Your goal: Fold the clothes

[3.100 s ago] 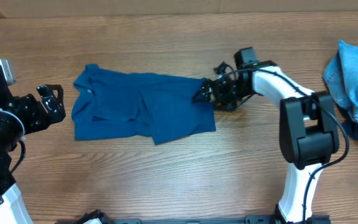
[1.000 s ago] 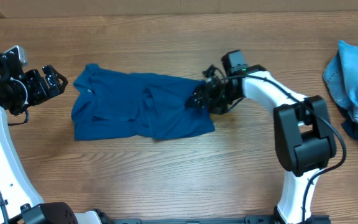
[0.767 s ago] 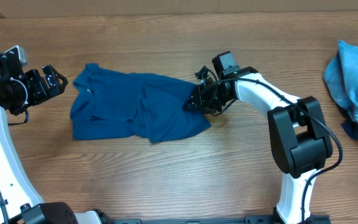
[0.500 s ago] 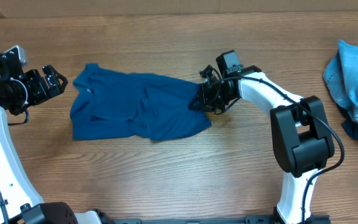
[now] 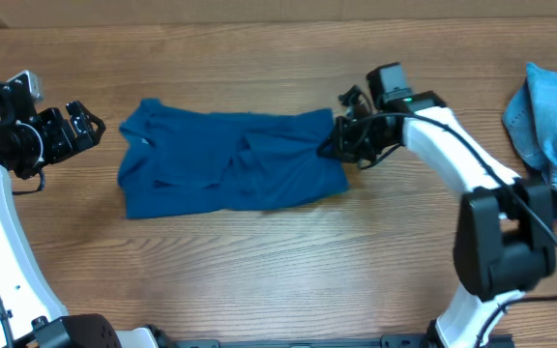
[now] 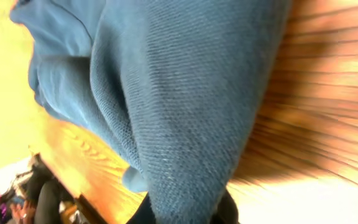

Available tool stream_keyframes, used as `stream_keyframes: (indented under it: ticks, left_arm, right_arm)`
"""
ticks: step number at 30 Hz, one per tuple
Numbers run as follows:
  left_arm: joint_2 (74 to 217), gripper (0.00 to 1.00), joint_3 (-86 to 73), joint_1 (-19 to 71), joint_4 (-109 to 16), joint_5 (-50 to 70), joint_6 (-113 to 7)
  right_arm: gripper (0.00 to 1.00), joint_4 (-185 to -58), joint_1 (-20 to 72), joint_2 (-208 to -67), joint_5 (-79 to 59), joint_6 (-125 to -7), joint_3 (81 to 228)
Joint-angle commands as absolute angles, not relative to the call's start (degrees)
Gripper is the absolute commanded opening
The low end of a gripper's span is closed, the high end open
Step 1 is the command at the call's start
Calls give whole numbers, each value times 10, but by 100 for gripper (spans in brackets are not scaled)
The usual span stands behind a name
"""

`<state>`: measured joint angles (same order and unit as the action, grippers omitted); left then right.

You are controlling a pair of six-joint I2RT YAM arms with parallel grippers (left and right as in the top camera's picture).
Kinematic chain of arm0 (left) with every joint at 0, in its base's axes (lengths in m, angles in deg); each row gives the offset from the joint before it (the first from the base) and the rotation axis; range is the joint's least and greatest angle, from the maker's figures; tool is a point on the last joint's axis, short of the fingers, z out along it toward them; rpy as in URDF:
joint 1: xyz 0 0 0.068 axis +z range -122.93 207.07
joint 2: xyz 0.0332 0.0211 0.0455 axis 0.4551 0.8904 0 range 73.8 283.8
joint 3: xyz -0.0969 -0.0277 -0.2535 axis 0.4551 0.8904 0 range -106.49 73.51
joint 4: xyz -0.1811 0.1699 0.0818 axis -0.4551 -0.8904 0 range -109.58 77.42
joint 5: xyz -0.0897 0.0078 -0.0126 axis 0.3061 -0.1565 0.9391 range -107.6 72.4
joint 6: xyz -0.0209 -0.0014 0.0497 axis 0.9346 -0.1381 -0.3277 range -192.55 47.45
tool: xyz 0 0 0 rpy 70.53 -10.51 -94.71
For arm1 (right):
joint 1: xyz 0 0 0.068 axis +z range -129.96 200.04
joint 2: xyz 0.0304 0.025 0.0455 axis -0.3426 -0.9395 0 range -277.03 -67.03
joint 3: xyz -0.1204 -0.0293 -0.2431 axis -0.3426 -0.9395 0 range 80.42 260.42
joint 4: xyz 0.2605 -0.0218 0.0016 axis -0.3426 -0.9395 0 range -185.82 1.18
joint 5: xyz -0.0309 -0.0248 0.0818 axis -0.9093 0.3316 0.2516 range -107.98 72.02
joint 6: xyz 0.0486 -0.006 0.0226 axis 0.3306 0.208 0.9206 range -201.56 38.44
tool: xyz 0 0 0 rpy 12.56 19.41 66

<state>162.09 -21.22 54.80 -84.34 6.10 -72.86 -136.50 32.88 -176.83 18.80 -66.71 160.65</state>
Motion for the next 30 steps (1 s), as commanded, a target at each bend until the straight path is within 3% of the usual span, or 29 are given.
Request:
stream_keyframes:
  ticks: [1, 11, 24, 30]
  left_arm:
    - [1622, 100, -211, 548, -842, 57, -725]
    - [1622, 100, -211, 548, -841, 57, -725]
    - [1622, 100, -211, 548, -841, 57, -725]
    - [1622, 100, -211, 548, -841, 57, -725]
  right_arm:
    - [4, -1390, 307, -1743, 137, -683, 1611]
    - [4, -1498, 238, -1743, 19, -731, 1689]
    - [4, -1607, 198, -1743, -30, -748, 1838]
    - [4, -1639, 220, -1743, -9, -747, 1901]
